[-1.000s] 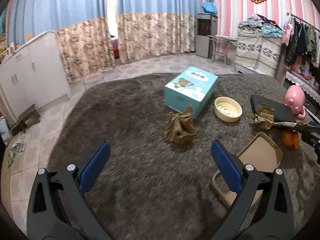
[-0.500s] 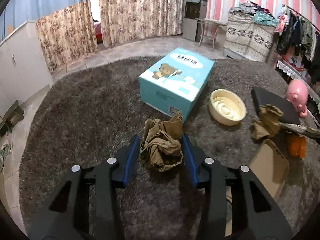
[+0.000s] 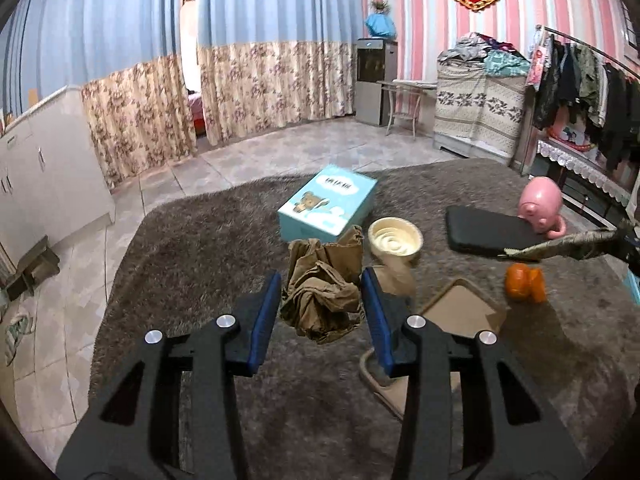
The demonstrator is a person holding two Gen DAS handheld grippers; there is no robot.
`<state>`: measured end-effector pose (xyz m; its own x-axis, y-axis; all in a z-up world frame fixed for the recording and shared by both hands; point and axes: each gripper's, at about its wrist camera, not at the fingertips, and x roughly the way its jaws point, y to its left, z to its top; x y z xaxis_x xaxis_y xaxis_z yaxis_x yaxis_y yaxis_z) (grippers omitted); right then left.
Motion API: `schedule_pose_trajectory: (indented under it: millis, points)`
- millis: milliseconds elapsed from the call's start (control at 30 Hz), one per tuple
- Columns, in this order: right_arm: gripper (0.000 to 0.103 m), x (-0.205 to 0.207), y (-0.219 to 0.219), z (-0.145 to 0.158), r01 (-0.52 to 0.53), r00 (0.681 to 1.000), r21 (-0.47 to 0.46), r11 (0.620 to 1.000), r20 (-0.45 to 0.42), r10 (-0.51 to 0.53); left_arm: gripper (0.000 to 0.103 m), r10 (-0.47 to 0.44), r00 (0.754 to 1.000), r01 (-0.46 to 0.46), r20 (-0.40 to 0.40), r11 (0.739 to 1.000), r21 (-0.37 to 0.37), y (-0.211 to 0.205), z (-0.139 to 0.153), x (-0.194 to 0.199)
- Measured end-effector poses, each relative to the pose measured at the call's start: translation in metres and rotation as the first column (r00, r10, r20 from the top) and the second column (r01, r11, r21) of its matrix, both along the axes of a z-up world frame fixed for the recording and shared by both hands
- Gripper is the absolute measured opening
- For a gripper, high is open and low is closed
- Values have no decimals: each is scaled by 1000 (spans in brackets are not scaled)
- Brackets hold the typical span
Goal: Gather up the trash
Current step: 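Carry the grey stick and brown paper over the light-blue basket with both tools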
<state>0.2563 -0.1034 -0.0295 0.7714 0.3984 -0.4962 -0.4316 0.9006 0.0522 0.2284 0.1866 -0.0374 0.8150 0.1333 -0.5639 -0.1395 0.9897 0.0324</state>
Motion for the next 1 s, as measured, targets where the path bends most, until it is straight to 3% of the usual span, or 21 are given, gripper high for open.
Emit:
schedule_pose_trajectory:
  millis: [267,400,567,700,1000]
  points:
    - [3,-32,-79,17,175,984,44,983,5,-176,40,-89,994,89,61,996,0,-64,24,-13]
    - [3,-56,-131,21,306,952,32,951,19,-307,40,-145,984,146,99,989,-7,-105,36,-15]
    - [3,-81,-198,22,476,879,27,879,31,-477,40,-221,968,226,122,974,-27,-158,44,-11]
    - [3,-89,-253,18,600,800,2,800,33,-600,40,-289,949,296,127,954,-41,-202,46,-8]
    - [3,-92,-341,-5,721,691,-38,692,-27,-722,41,-418,902,421,111,907,-13,-302,35,-2]
